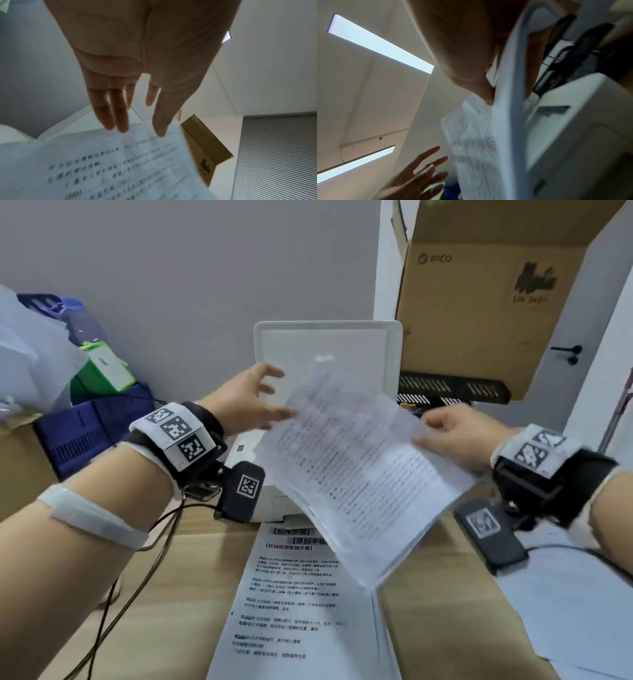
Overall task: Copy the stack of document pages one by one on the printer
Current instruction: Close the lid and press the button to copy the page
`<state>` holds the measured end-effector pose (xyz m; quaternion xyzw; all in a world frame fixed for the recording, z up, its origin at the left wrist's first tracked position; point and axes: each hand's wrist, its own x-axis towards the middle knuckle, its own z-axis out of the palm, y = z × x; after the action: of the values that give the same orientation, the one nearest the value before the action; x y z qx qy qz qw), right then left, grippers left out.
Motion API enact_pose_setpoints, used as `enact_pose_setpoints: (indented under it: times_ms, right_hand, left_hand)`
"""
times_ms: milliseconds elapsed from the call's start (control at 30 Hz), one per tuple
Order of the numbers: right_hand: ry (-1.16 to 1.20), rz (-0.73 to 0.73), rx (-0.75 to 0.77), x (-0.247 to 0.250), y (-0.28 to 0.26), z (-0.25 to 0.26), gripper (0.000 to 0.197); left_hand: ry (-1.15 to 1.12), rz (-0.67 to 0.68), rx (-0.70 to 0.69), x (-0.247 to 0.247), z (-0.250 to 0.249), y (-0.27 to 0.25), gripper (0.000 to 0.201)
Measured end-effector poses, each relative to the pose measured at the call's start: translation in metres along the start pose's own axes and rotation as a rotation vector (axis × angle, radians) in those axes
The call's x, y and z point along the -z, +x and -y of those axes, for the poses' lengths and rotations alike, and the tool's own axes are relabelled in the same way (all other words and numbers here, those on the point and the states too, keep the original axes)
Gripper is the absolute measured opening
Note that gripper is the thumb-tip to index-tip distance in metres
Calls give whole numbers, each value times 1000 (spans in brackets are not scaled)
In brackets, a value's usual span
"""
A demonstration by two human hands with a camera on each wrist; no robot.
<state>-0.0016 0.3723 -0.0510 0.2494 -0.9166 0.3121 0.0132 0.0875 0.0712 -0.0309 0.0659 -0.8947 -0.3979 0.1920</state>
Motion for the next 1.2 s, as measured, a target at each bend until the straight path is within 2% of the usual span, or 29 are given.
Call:
enact_pose_setpoints:
  times_ms: [33, 167, 267, 333, 467, 600, 667, 800, 933, 1067, 1200]
  right_hand:
    - [36, 31, -49, -13, -7, -9, 14]
    - [141, 142, -201, -77, -37, -42, 15]
    - [214, 214, -305, -120, -64, -52, 22]
    - [261, 219, -343, -141, -79, -51, 25]
    - [287, 238, -363, -167, -88, -58, 29]
    - [231, 428, -403, -164, -89, -50, 45]
    - [197, 474, -419, -157, -87, -45, 39]
    - [210, 422, -365, -148, -72, -44, 24]
    - [223, 483, -335, -140, -67, -46, 16]
    - [55, 449, -211, -115, -73, -46, 13]
    - [-295, 253, 67, -79, -80, -39, 11]
  left_hand:
    - [56, 81, 16, -2, 2, -9, 63]
    - [181, 424, 99, -18, 15, -44, 39]
    - [203, 567, 209, -37, 40, -66, 36]
    - [259, 616, 275, -53, 60, -80, 36]
    - [303, 602, 393, -79, 96, -101, 45]
    - [243, 573, 431, -90, 113, -105, 47]
    - [242, 566, 417, -93, 115, -104, 47]
    - [241, 540, 399, -96, 118, -101, 46]
    - [358, 491, 346, -100, 121, -103, 42]
    - [419, 484, 336, -98, 118, -104, 45]
    - [418, 463, 261, -88, 97, -97, 57]
